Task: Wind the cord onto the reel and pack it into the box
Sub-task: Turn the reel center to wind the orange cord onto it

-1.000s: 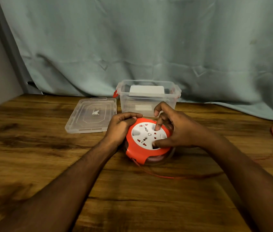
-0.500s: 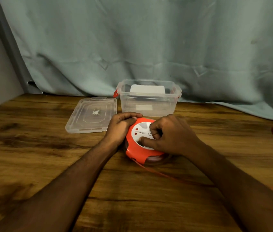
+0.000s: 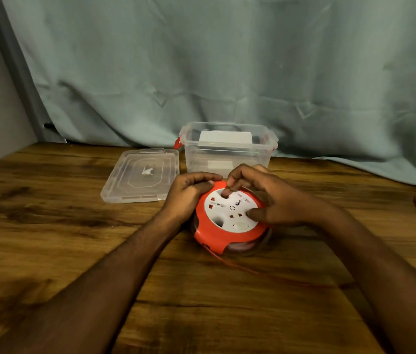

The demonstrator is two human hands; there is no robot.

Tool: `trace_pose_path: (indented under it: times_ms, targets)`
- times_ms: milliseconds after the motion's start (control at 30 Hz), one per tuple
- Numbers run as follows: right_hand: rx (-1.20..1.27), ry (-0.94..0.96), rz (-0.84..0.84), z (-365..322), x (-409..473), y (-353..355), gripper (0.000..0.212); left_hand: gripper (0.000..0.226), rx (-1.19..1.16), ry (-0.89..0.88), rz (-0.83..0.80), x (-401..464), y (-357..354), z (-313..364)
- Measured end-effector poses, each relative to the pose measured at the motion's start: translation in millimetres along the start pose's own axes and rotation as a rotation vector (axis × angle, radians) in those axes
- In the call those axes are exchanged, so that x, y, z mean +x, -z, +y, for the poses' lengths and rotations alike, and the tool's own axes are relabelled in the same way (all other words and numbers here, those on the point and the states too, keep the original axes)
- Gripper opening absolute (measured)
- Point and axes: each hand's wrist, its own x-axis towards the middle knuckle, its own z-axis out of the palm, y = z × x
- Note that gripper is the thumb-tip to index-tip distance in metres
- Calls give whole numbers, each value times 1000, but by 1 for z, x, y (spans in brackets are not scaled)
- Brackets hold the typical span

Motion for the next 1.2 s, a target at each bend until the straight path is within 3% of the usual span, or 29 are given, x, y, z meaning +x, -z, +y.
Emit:
trace_pose_path:
  times_ms: [200, 367, 500, 667, 933, 1133, 1200]
  targets:
    - [-36, 19, -44, 1, -1, 1, 79, 23, 39, -18, -9, -1, 0, 0]
    - [-47, 1, 66, -1, -1, -2, 67, 21, 14, -23, 39, 0, 1, -2]
    - [-212, -21, 108, -12, -3, -3, 50, 21, 5, -24, 40, 1, 2, -3]
    - [-423, 24, 236, -19, -2, -16, 57, 18, -18, -10, 69, 3, 3, -5]
    - [-324, 16, 374, -29, 4, -33, 64, 18, -28, -23, 62, 0, 2, -3]
    - [-208, 129, 373, -24, 3, -32, 15, 23, -40, -39, 70, 0, 1, -3]
    - [-132, 127, 312, -20, 1, -28, 33, 28, -30, -44, 58, 1, 1, -3]
